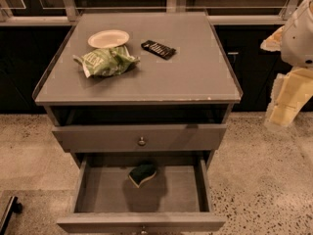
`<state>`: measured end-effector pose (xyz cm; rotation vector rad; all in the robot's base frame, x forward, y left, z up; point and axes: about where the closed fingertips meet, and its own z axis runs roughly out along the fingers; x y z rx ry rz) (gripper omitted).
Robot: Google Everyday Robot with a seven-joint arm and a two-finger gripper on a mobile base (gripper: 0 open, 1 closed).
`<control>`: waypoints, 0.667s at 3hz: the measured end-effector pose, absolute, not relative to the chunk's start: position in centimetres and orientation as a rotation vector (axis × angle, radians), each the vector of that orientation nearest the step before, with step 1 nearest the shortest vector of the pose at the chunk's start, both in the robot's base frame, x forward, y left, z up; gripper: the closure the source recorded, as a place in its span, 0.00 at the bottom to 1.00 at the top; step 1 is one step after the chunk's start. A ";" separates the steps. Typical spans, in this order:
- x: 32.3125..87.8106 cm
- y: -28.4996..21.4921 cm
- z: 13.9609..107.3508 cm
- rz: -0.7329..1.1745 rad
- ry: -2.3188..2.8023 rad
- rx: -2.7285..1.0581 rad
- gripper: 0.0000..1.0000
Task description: Pick sponge from middle drawer and place on counter
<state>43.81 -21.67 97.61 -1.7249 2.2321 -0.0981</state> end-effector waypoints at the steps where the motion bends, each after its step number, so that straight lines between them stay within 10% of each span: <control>1: 43.8 -21.7 97.6 -0.098 2.232 -1.725 0.00; 2: 43.5 -21.7 96.6 -0.114 2.223 -1.665 0.00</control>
Offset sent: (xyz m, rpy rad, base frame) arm -0.0124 -0.0031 -0.0395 0.0756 -0.1244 -0.1064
